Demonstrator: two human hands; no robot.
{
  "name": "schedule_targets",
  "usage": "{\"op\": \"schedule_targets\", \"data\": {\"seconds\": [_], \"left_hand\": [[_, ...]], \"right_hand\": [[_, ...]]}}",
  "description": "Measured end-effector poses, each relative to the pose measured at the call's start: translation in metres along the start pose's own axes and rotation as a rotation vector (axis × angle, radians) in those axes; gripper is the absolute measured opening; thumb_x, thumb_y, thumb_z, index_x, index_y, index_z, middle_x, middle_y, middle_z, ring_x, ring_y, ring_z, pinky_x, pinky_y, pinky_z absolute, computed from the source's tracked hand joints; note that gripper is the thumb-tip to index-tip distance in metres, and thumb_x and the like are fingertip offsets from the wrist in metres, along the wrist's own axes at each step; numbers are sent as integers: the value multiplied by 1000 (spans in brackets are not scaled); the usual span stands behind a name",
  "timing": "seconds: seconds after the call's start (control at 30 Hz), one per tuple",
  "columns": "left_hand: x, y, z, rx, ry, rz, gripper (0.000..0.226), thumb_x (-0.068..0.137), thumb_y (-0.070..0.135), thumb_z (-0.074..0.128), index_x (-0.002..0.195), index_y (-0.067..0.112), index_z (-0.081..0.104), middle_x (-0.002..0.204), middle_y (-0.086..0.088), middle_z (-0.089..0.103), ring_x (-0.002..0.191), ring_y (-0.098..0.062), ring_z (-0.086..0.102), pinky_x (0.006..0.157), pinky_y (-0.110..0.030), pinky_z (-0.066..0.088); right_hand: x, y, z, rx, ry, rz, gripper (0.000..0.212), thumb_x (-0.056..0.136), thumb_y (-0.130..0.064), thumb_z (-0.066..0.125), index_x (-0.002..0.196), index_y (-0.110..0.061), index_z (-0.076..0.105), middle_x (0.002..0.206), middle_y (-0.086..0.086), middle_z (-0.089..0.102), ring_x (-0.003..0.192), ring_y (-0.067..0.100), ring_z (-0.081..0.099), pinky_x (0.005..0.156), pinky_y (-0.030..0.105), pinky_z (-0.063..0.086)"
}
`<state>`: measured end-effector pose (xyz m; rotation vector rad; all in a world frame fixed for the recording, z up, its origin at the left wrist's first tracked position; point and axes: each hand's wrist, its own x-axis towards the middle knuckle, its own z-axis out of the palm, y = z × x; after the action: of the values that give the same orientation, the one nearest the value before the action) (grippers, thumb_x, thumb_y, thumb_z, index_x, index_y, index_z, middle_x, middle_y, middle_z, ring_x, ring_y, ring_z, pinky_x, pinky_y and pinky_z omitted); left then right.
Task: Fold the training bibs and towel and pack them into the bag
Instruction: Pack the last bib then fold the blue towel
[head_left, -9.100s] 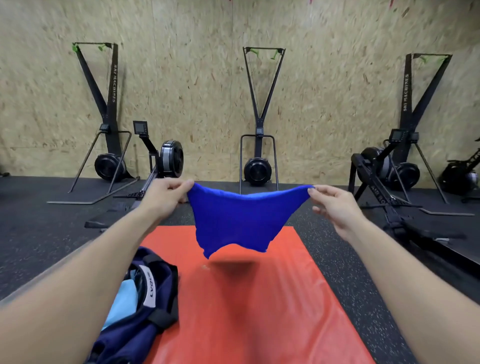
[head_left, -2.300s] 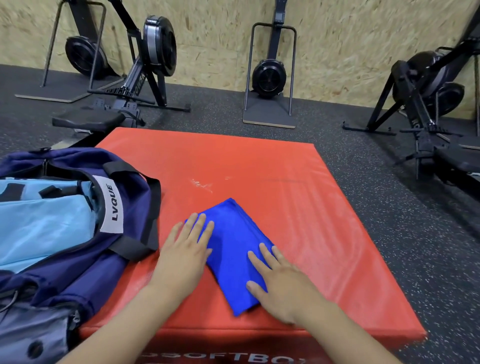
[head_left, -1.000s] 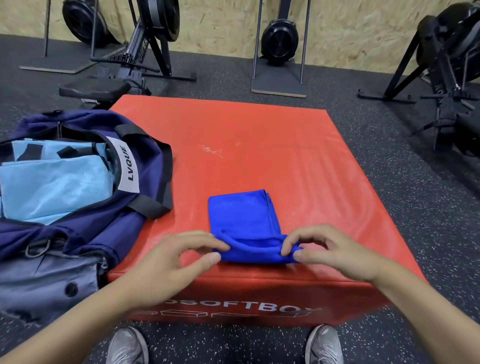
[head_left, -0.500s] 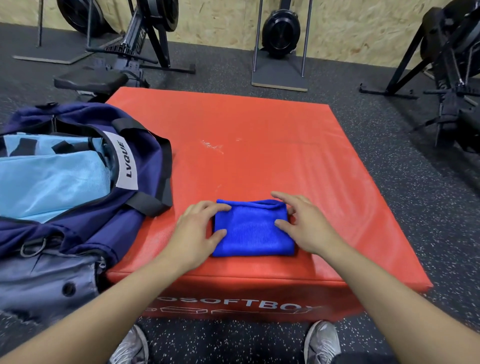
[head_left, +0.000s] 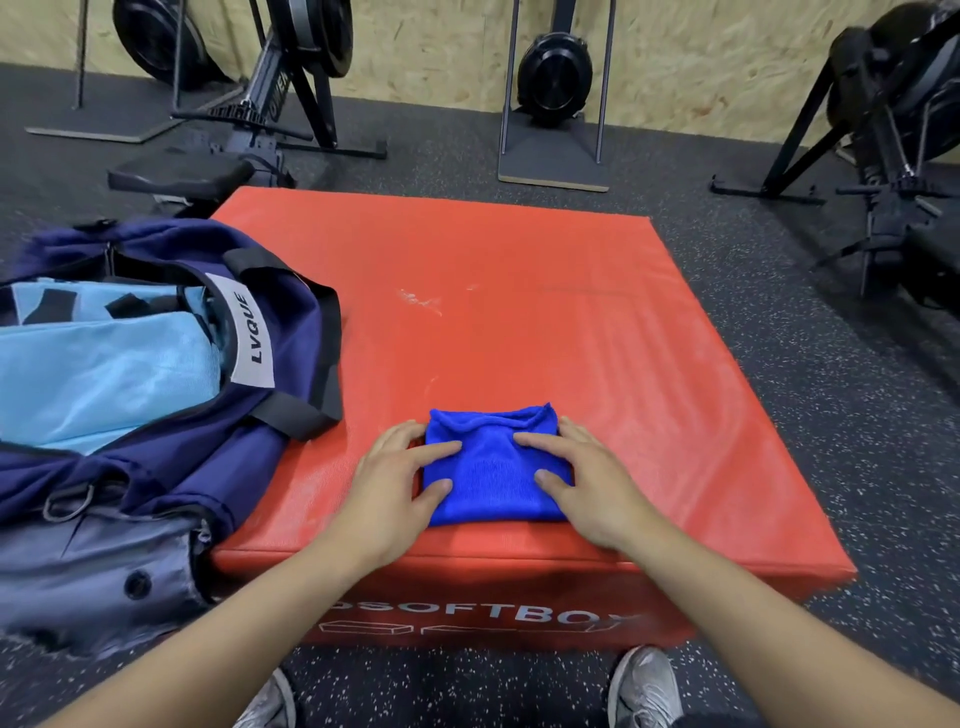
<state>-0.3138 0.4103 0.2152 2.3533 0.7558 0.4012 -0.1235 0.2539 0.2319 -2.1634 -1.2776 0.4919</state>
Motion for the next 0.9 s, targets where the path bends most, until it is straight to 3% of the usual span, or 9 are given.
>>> {"op": "schedule_targets", "data": {"seconds": [0.07,0.17,0.27,0.33,0.43,0.53,0.67,0.9], "left_hand": [[-1,3,1,-93,-6,-29,46,91,14,70,135,26,62,145,4,43,144,-14,32,118,-23,17],[-2,7,-2,-290,6,-26,45,90,11,70,129,33,62,138,14,45,136,-7,42,118,-24,27],[0,13,-14,-618,0,-19,45,85,12,69,122,38,64,135,11,46,125,-10,56,111,-32,42],[-1,17,-25,-791,-2,-33,49,87,-4,69,124,27,65,140,0,43,110,-13,65,98,-33,53],[-5,18,-43,-889,3,-65,57,83,-18,67,132,11,61,149,-7,37,110,-15,66,95,-31,55],[-14,18,-61,-917,12,-43,60,77,-11,73,131,12,63,152,-5,39,115,-18,66,89,-28,56],[-29,21,-82,-909,33,-32,56,84,-18,66,129,15,64,151,-5,40,114,-15,66,85,-25,55],[-60,-18,-160,-854,165,-33,59,70,1,70,127,15,63,149,-6,42,113,-15,67,88,-25,55]], "right_hand": [[-2,-4,-1,127,39,13,52,90,-7,66,131,-38,62,144,-6,52,140,10,40,120,36,28],[-6,-14,-4,358,74,4,51,88,1,66,126,-33,65,127,-12,63,122,3,55,113,37,39],[-11,-29,-13,713,51,30,52,91,8,63,129,-26,63,123,1,70,116,16,65,102,39,52],[-13,-37,-19,883,7,63,56,89,13,62,133,-22,61,119,4,73,109,19,69,89,33,57],[-14,-46,-27,935,13,78,62,86,14,65,134,-24,61,121,5,72,105,19,69,87,33,58],[-19,-57,-34,943,34,88,61,85,13,67,132,-26,63,121,10,71,100,18,68,86,33,58],[-26,-82,-32,953,42,69,61,83,14,68,130,-25,64,121,13,71,95,18,67,82,31,58],[5,-163,3,918,-52,1,61,84,13,68,131,-27,63,113,9,73,88,17,68,76,29,57]]}}
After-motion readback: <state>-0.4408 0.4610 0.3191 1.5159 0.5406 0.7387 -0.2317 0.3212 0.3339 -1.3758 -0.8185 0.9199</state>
